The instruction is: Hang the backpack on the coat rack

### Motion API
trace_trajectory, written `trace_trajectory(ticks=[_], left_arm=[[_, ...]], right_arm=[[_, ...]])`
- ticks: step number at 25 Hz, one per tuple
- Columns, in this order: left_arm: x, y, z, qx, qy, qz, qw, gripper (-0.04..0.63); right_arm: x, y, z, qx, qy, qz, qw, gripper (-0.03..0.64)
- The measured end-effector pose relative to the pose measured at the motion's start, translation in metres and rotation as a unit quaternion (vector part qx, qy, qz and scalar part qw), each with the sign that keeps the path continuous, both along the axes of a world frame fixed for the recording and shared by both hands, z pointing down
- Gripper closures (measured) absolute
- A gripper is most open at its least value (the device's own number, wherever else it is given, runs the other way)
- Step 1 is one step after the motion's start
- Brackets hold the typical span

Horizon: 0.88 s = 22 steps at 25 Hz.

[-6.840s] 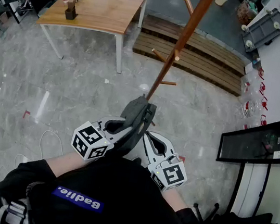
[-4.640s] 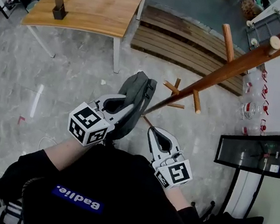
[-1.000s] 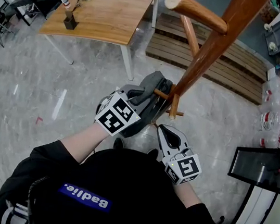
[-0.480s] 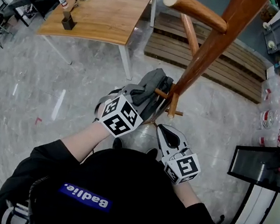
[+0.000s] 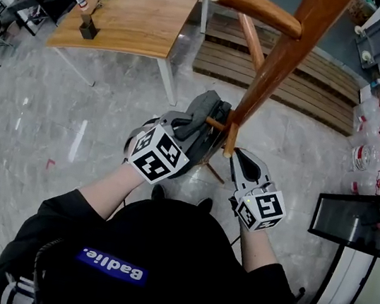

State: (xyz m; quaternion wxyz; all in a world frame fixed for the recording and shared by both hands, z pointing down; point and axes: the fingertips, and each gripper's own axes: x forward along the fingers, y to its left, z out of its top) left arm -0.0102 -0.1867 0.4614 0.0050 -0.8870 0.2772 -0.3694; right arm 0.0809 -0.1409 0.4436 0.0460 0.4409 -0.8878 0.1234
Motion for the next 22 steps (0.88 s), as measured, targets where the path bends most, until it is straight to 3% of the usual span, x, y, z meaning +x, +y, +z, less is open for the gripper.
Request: trace_trajectory(ticks=[6, 22], left_arm=[[0.0, -0.001, 0.0, -0.003, 0.004, -0.003, 1.0, 0.518], [0.001, -0.002, 0.001, -0.005, -0.002, -0.015, 0.9999, 0.518]], right_arm=[[0.018, -0.036, -0.01, 0.026, 0.027, 0.022, 0.999, 0.609], [0.007, -0.054, -0.008, 0.039, 0.048, 0.002, 0.998, 0.61]])
